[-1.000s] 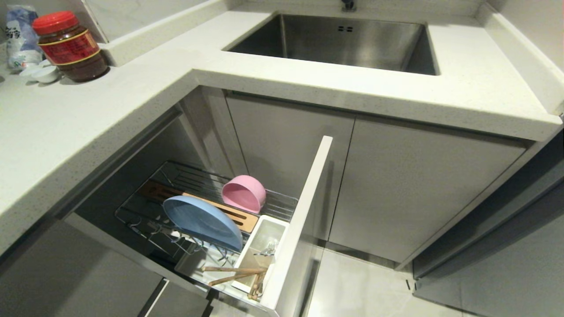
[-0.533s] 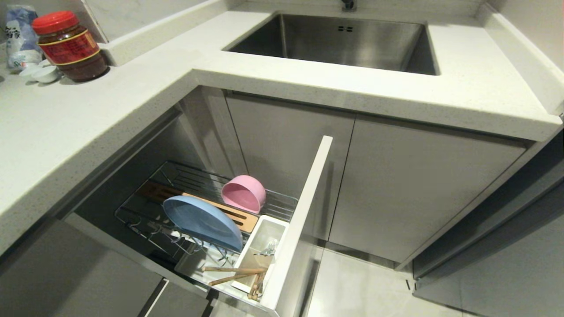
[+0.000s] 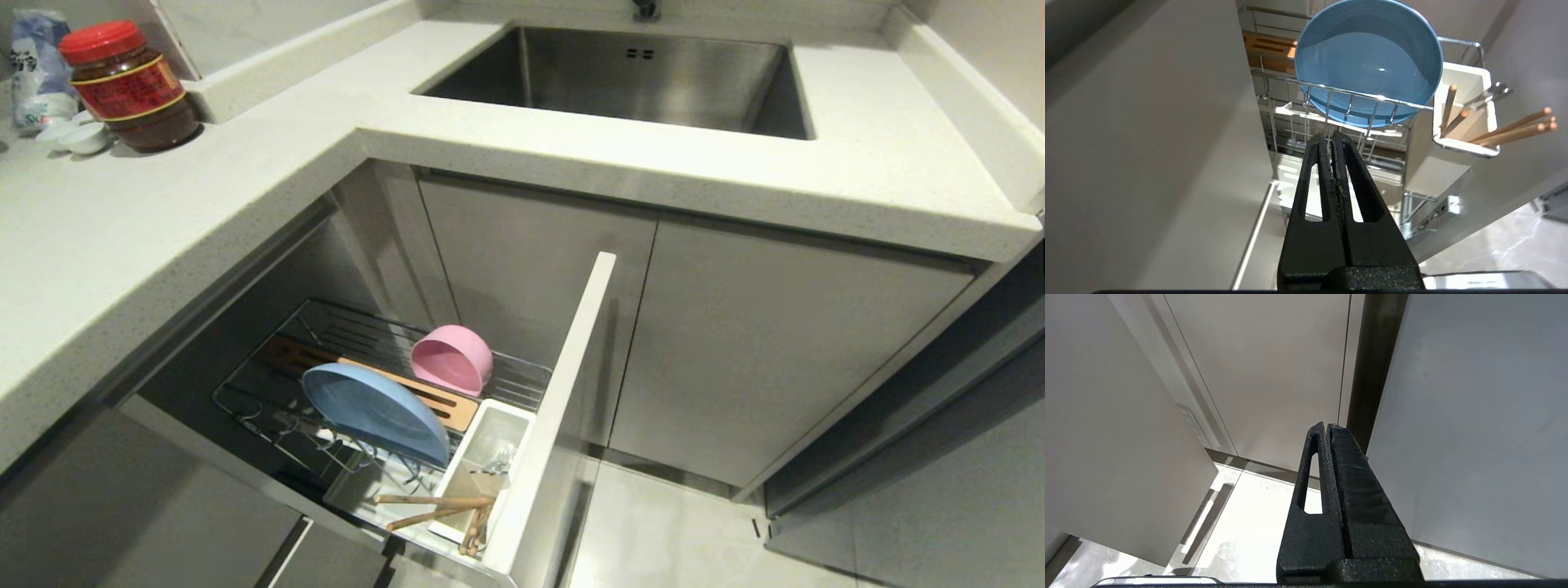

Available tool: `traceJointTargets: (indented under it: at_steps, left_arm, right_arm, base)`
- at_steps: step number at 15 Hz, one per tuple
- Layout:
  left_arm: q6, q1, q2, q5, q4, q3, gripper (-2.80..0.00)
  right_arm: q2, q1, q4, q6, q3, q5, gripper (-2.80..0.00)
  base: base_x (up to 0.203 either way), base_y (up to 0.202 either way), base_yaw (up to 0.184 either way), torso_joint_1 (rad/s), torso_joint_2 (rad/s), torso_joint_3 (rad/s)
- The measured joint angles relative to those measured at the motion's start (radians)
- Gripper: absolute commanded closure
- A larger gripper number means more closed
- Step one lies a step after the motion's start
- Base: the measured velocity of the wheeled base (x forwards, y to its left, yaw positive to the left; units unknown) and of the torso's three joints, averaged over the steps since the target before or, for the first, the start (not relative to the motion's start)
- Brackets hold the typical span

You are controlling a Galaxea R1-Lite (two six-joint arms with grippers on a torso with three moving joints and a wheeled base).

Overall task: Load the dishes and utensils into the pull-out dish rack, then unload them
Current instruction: Take the plate out of the cupboard

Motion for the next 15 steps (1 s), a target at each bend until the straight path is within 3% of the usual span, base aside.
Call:
traceJointTargets:
  at_steps: [7,10,13,15]
  left_arm:
    - [0.006,0.0,0.0,0.005,0.003,0.0,0.0]
    - [0.043,0.0,0.0,0.002,-0.086,-0.015,0.0]
    - [0.096,0.0,0.0,-0.013,-0.129,-0.151,0.0]
    - [0.151,0.004,0.005,0.039,-0.064,-0.298,0.0]
  right_arm:
    - [0.0,0.0,0.0,0.0,0.0,0.0,0.0]
    - [0.0,0.0,0.0,0.0,0.0,0.0,0.0]
    - [0.0,0.0,0.0,0.0,0.0,0.0,0.0]
    - [0.0,0.0,0.0,0.0,0.0,0.0,0.0]
  base:
    - [0.0,0.0,0.0,0.0,0.0,0.0]
    - [0.0,0.0,0.0,0.0,0.0,0.0]
    - [0.0,0.0,0.0,0.0,0.0,0.0]
    - [0.0,0.0,0.0,0.0,0.0,0.0]
